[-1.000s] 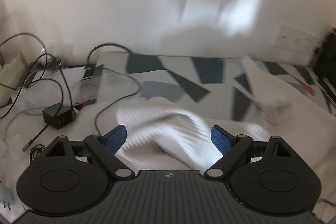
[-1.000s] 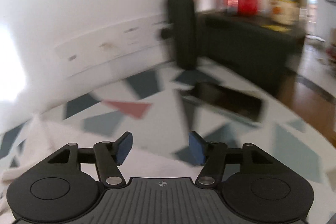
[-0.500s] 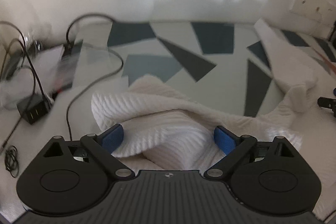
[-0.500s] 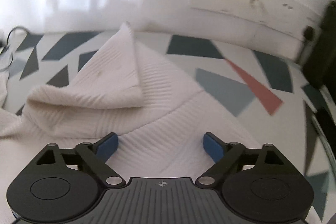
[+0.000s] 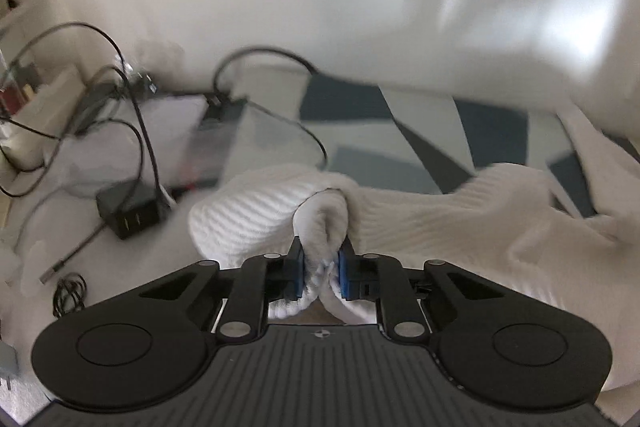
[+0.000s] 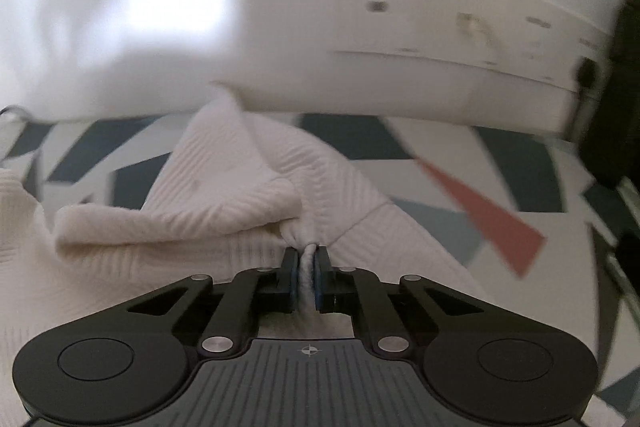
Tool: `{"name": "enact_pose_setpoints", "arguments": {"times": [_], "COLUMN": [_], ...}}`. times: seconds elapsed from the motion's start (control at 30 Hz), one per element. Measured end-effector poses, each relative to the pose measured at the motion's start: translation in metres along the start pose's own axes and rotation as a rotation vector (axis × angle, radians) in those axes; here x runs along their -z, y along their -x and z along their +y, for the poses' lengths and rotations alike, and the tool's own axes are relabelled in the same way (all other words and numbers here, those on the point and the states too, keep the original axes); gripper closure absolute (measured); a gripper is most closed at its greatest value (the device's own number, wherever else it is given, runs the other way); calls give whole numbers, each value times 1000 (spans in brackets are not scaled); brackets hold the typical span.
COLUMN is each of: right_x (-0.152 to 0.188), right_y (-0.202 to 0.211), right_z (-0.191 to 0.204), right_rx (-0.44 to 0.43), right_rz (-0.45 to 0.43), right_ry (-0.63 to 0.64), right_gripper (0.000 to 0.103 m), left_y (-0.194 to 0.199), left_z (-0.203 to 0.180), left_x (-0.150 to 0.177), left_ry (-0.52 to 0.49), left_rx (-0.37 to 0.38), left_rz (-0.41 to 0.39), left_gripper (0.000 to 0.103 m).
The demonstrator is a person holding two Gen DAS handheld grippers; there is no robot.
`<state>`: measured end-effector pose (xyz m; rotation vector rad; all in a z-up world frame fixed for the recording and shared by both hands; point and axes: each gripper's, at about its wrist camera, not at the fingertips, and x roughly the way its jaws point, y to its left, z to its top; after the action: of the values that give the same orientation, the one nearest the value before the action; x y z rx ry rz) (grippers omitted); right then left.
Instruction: Fold clothes
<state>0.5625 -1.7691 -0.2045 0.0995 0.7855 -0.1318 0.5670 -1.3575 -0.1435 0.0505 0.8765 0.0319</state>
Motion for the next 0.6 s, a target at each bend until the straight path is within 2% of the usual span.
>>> {"name": "enact_pose_setpoints", "arguments": {"times": [0.07,0.17,0.27,0.4,0.6], "right_x": [-4,-9,-8,-14,-26], "right_y": [-3,-6,-7,-20,-38], "right_z": [-17,-38,-52,-60,-56], "right_rx": [43,102,156,218,289], "right_rz": [-12,-25,-48,-73,-91], "right_ry": [-47,-102,-126,-157,-169], "right_gripper": [96,96,96,96,96], "left_y": [-5,-16,-25,-37,-61], "left_z": [-6,-16,-33,-57,-75], "left_x": [-6,-15,-28,-45,-84], "left_ry": [-1,6,-35,-112,-124], "left_rx": [-9,15,28,15,-18], "left_rz": [-10,-10,-28,-72,-144], "left_gripper": [87,87,87,87,88]}}
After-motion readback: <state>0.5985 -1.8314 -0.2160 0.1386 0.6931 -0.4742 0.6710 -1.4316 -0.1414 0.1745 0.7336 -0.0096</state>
